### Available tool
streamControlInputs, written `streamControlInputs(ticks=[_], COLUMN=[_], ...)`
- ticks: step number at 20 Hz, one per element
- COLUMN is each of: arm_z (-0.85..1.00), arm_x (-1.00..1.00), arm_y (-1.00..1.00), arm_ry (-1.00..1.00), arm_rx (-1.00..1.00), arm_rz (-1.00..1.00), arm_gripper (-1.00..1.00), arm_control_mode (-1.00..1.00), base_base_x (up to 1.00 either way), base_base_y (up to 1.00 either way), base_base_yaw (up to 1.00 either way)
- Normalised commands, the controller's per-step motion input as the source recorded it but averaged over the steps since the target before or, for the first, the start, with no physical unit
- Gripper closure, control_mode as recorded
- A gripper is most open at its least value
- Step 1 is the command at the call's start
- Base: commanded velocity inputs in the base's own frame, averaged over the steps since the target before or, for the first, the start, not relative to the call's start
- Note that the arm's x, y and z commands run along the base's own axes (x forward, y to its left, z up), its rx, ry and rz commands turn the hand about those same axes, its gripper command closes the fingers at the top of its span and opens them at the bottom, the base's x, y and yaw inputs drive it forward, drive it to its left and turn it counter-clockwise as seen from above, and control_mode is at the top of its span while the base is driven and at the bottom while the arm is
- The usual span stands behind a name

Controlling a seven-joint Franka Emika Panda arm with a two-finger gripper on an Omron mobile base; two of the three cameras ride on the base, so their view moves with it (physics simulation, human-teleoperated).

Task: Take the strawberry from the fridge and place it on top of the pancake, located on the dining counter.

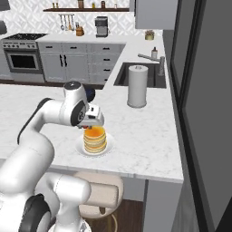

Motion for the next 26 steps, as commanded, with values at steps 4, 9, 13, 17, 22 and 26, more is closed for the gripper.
streamControlInputs(ticks=[4,9,13,17,22,26], arm_z=[-0.28,-0.08,-0.32,-0.44,-0.25,-0.03], arm_x=[0.81,0.26,0.00,0.00,0.00,0.02], arm_y=[0.00,-0.09,-0.06,0.00,0.00,0.00], arm_ry=[0.02,0.01,0.01,0.00,0.00,0.00], arm_rx=[0.00,0.00,0.00,0.00,0.00,0.00], arm_rz=[0.00,0.00,0.00,0.01,0.00,0.00], arm_gripper=[1.00,1.00,1.00,1.00,1.00,1.00], arm_control_mode=[-1.00,-1.00,-1.00,-1.00,-1.00,-1.00], base_base_x=[0.00,0.00,0.00,0.00,0.00,0.00], base_base_y=[0.00,0.00,0.00,0.00,0.00,0.00], base_base_yaw=[0.00,0.00,0.00,0.00,0.00,0.00])
